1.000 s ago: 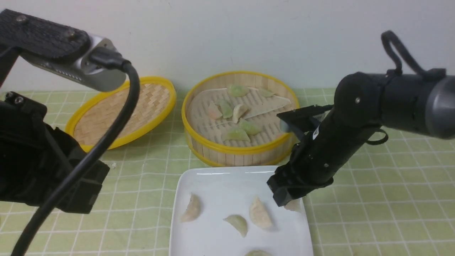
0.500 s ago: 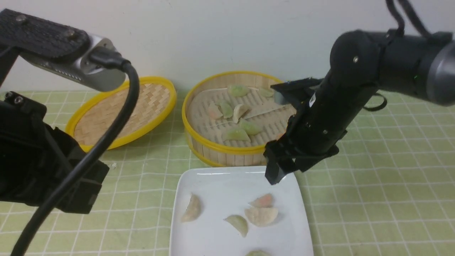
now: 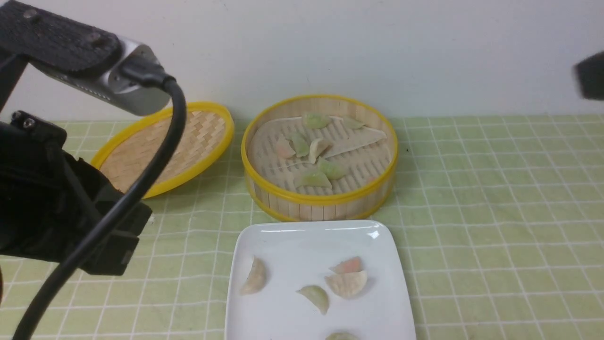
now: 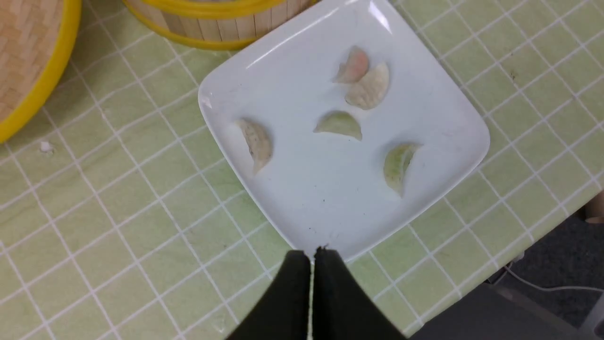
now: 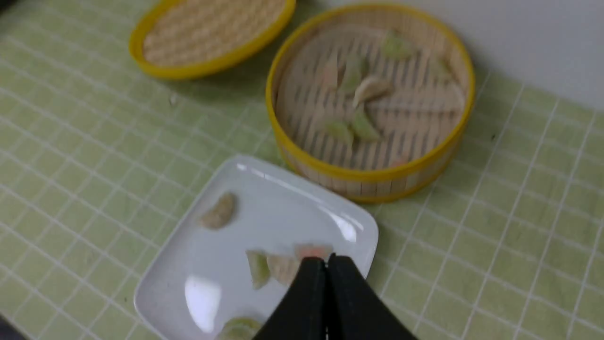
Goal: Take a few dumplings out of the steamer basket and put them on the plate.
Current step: Use the right arm to put the dumpling into the plate
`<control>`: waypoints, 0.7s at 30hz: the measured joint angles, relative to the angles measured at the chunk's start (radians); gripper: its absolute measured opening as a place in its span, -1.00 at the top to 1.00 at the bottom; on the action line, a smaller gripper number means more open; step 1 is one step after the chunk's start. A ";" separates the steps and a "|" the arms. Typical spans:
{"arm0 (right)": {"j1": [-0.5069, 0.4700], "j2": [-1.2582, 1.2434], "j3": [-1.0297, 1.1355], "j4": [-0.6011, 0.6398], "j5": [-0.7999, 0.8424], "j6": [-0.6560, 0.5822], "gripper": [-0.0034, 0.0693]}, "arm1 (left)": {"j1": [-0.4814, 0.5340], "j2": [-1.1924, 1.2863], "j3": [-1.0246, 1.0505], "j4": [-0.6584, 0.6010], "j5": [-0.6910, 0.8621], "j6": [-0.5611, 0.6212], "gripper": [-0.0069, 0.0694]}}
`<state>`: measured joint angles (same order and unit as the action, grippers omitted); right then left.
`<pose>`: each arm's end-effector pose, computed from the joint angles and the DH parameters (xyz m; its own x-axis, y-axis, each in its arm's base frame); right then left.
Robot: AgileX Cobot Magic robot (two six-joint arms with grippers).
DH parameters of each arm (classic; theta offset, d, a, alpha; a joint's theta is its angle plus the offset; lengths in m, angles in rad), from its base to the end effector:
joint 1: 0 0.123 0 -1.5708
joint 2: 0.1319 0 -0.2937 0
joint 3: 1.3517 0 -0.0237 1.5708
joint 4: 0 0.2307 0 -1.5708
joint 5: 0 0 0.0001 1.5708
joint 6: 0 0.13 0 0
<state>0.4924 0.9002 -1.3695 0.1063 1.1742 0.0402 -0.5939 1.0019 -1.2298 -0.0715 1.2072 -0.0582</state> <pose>0.1158 0.0766 0.4423 -0.5512 -0.2039 -0.8091 -0.4977 0.8586 0.1227 0.1353 -0.1018 0.3822 -0.6920 0.3666 -0.6219 0.5372 0.8370 -0.1043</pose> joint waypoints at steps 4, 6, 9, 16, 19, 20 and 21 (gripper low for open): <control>0.000 -0.402 0.290 -0.027 -0.233 0.011 0.95 | 0.000 0.000 0.000 -0.002 -0.050 0.001 0.83; 0.000 -0.585 0.437 -0.061 -0.372 0.019 0.95 | 0.000 0.000 0.000 -0.008 -0.073 0.001 0.83; 0.000 -0.797 0.616 -0.119 -0.493 0.081 0.95 | 0.000 0.000 0.000 -0.017 -0.105 0.001 0.83; 0.000 -0.920 0.822 -0.272 -0.634 0.277 0.95 | -0.001 -0.011 0.020 -0.023 -0.148 0.011 0.83; 0.000 -0.920 0.825 -0.286 -0.656 0.298 0.95 | -0.001 -0.066 0.078 -0.006 -0.168 0.026 0.83; 0.000 -0.920 0.825 -0.287 -0.658 0.300 0.95 | -0.001 -0.090 0.099 -0.001 -0.179 0.028 0.83; 0.000 -0.920 0.825 -0.288 -0.658 0.300 0.95 | -0.001 -0.129 0.123 0.003 -0.198 0.029 0.83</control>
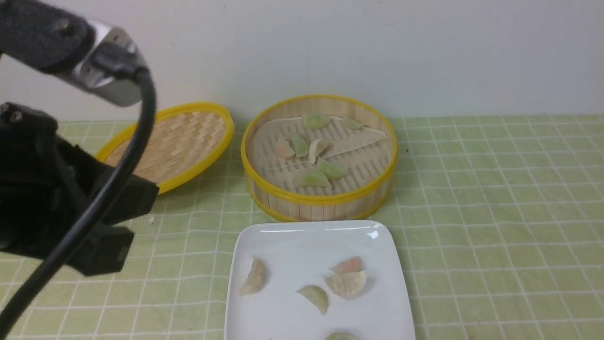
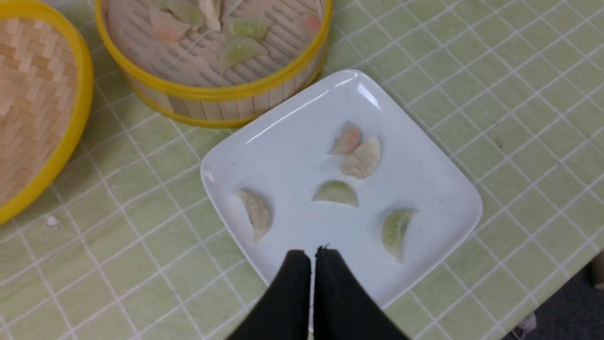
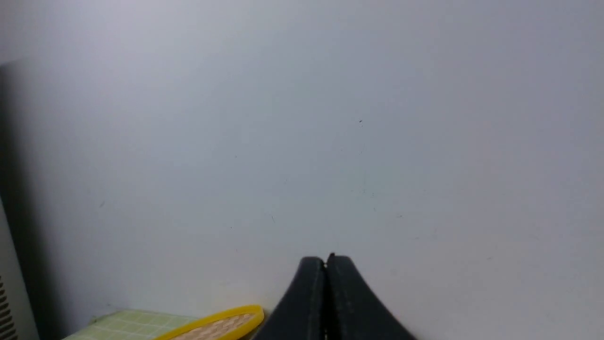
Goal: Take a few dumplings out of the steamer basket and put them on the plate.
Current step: Use the right arm to put the dumpling into the plate
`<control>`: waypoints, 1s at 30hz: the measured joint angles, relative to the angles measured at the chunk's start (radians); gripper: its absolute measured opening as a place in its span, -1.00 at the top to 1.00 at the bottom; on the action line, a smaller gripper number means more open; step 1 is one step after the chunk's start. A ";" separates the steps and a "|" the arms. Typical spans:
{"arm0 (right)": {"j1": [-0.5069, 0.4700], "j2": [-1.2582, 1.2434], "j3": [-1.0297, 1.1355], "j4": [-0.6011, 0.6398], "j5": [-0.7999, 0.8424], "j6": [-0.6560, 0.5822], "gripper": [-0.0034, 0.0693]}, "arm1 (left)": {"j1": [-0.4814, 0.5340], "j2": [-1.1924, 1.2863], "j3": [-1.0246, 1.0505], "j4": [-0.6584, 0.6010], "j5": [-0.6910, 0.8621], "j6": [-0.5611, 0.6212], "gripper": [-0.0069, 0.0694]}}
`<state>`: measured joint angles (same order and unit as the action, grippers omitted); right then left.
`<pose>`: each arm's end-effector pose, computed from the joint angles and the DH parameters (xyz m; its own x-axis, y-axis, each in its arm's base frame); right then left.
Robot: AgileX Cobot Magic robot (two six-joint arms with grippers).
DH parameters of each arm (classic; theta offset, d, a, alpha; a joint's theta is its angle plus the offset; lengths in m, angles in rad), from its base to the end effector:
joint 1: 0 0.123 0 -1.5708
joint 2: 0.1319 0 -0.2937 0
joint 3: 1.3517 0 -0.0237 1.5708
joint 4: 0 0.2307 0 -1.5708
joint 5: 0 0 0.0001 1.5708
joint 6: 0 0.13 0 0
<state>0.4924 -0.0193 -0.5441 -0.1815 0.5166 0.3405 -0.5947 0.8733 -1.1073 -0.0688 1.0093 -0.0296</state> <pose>0.0104 -0.0076 0.3327 0.0506 0.2320 -0.9714 -0.4090 0.8921 0.1918 0.1236 -0.0927 0.3839 -0.5637 0.3015 -0.7690 0.5605 0.8235 -0.0880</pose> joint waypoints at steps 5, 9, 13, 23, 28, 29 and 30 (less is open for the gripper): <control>0.000 0.000 0.000 0.000 -0.001 0.001 0.95 | 0.000 -0.236 0.174 0.010 -0.183 0.003 0.83; 0.000 0.000 0.000 0.000 -0.001 0.001 0.95 | 0.000 -0.412 0.311 0.015 -0.359 0.005 0.83; 0.000 0.000 0.000 0.000 -0.002 0.001 0.95 | 0.000 -0.521 0.370 0.015 -0.408 0.005 0.83; 0.000 0.000 0.001 0.000 -0.003 0.003 0.95 | 0.000 -0.614 0.416 0.024 -0.413 0.008 0.83; 0.000 0.000 0.001 0.000 -0.003 0.003 0.95 | 0.000 -0.614 0.423 0.049 -0.413 0.014 0.83; 0.000 0.000 0.001 0.000 -0.003 0.003 0.95 | 0.000 -0.614 0.434 0.054 -0.418 0.015 0.83; 0.000 0.000 0.001 0.000 -0.003 0.003 0.95 | 0.003 -0.614 0.442 0.058 -0.421 0.016 0.83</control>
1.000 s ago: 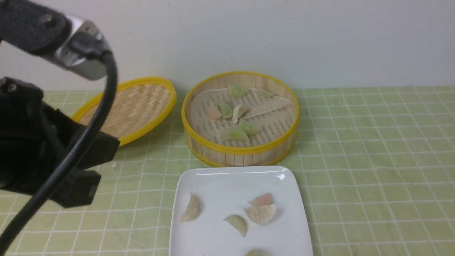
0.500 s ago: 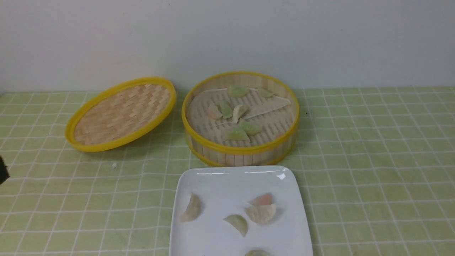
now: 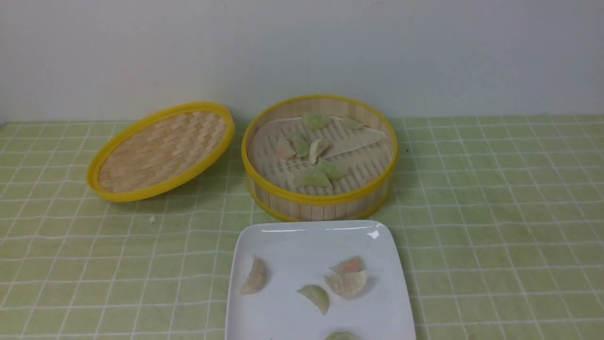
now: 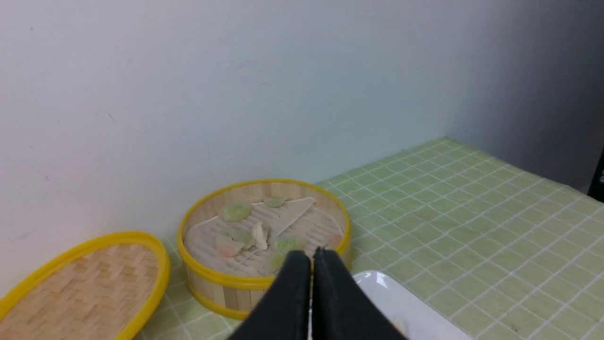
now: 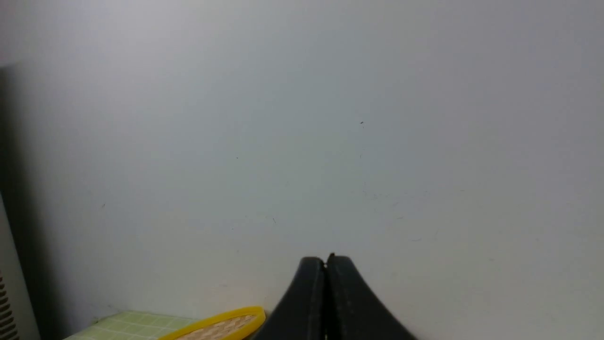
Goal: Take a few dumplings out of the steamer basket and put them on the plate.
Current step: Use the right arm to put the dumpling into the plate
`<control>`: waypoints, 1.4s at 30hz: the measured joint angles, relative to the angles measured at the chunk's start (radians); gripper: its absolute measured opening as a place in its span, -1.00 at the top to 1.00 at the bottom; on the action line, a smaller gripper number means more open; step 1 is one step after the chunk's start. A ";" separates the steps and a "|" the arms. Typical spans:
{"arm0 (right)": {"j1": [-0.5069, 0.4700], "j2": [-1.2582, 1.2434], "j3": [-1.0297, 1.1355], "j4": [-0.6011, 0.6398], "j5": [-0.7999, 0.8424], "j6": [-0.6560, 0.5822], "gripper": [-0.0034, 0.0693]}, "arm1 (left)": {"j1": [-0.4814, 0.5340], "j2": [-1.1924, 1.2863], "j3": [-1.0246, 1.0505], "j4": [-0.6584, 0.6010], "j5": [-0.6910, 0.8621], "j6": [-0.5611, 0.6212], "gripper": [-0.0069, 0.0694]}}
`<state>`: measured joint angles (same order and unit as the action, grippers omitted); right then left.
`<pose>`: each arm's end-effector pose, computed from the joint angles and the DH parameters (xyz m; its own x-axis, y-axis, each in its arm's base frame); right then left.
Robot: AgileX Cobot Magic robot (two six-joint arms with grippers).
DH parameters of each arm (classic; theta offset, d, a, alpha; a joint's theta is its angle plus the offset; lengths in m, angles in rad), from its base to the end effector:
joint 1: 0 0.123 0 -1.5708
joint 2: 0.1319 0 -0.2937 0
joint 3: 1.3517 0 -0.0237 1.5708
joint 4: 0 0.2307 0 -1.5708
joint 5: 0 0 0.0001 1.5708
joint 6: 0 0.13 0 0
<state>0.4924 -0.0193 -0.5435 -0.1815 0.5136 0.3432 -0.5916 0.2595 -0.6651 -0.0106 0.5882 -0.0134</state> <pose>0.0104 -0.0075 0.3329 0.0516 0.2352 -0.9706 -0.4100 0.8912 0.1942 0.0410 -0.0285 0.3526 -0.0915 0.0347 -0.9952 0.5606 0.8277 -0.0227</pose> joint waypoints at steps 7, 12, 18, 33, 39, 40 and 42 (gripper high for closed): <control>0.000 0.000 0.000 0.000 0.000 0.000 0.95 | 0.236 -0.068 0.243 -0.043 -0.175 0.008 0.83; 0.000 0.000 0.000 0.000 0.000 0.000 0.95 | 0.461 -0.172 0.506 -0.059 -0.355 0.008 0.83; 0.000 0.000 0.000 0.000 0.000 0.000 0.95 | 0.529 -0.266 0.689 -0.061 -0.378 0.013 0.83; 0.000 0.000 0.000 0.000 -0.003 0.000 0.95 | 0.530 -0.269 0.694 -0.046 -0.209 0.013 0.83; 0.000 0.000 0.000 0.000 -0.003 0.000 0.95 | 0.530 -0.269 0.694 -0.046 -0.209 0.008 0.83; 0.000 0.000 0.000 0.000 -0.003 0.000 0.95 | 0.530 -0.269 0.694 -0.046 -0.209 0.008 0.83; 0.000 0.000 0.000 0.000 -0.003 0.000 0.95 | 0.530 -0.269 0.694 -0.046 -0.209 0.008 0.83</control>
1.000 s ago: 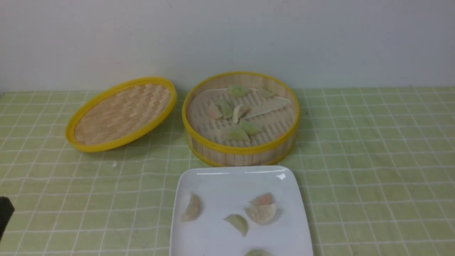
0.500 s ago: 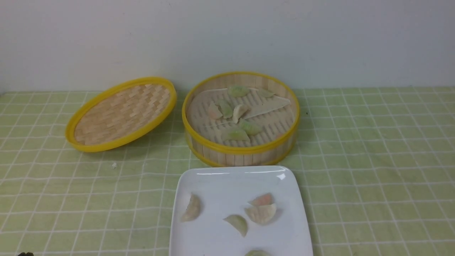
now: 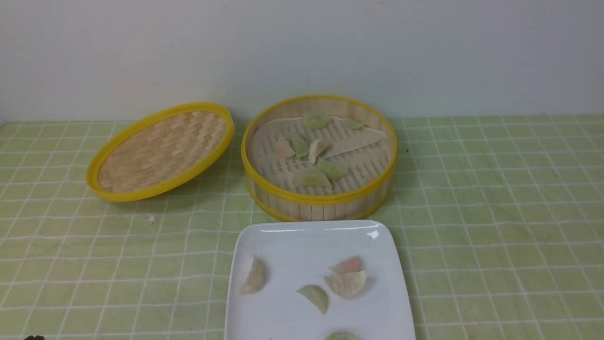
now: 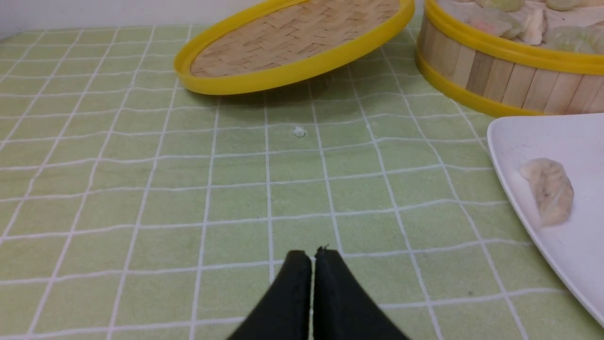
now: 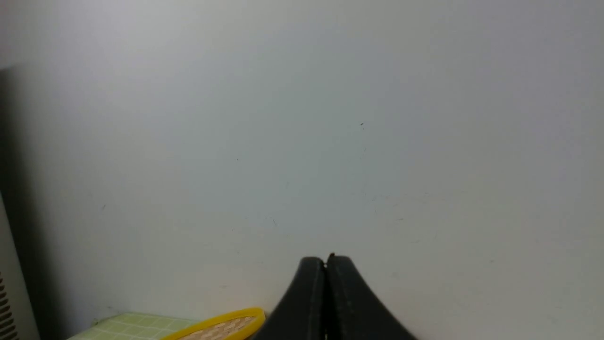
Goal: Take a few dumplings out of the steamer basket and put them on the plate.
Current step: Use the right arm to put the dumpling into the plate
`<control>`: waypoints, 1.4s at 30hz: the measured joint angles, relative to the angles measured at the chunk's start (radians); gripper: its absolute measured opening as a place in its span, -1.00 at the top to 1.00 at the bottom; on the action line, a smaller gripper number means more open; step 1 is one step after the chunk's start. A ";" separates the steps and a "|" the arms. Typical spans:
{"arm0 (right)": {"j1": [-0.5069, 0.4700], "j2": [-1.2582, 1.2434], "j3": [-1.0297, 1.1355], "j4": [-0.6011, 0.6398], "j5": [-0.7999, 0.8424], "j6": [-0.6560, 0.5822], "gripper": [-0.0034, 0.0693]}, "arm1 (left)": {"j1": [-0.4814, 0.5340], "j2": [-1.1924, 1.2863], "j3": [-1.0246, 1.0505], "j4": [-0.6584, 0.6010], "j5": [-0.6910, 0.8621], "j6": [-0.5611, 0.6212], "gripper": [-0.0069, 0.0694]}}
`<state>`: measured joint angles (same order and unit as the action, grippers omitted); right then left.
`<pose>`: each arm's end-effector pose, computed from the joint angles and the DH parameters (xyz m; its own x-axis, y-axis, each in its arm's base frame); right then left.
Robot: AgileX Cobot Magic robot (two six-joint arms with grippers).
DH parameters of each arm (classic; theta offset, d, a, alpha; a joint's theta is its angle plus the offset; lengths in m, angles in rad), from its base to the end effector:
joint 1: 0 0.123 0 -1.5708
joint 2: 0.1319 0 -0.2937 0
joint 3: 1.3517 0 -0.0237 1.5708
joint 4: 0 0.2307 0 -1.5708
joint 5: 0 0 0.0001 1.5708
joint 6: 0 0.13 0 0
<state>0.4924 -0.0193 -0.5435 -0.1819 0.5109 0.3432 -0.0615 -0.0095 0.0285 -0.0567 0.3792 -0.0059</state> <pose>0.0104 -0.0075 0.3332 0.0541 0.2359 -0.9703 -0.4106 0.8910 0.1938 0.0605 -0.0065 0.1584 -0.3092 -0.0396 -0.9502 0.0634 0.9961 -0.0621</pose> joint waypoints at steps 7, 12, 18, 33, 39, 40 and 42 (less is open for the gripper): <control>0.000 0.000 0.000 0.000 0.000 0.000 0.95 | 0.000 0.000 0.000 0.000 0.000 0.000 0.83; 0.000 0.000 0.001 0.003 0.000 -0.024 0.95 | 0.000 0.000 0.000 0.000 0.000 0.000 0.83; 0.000 0.000 0.047 0.088 -0.001 -0.171 0.95 | 0.000 0.000 0.000 0.000 0.001 0.000 0.83; -0.295 0.000 0.271 0.116 0.000 -0.206 0.95 | 0.000 0.000 -0.001 0.000 0.004 -0.001 0.83; -0.442 0.001 0.524 0.104 -0.024 -0.202 0.95 | 0.000 0.000 -0.001 0.000 0.004 -0.001 0.83; -0.455 0.002 0.549 0.104 -0.035 -0.201 0.95 | 0.000 0.000 -0.001 0.000 0.004 -0.001 0.83; -0.464 0.003 0.561 0.103 -0.100 -0.202 0.95 | 0.000 0.000 -0.001 0.000 0.004 -0.001 0.83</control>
<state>0.0287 -0.0164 0.0171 -0.0792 0.4108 0.1407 -0.0615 -0.0095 0.0276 -0.0565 0.3833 -0.0068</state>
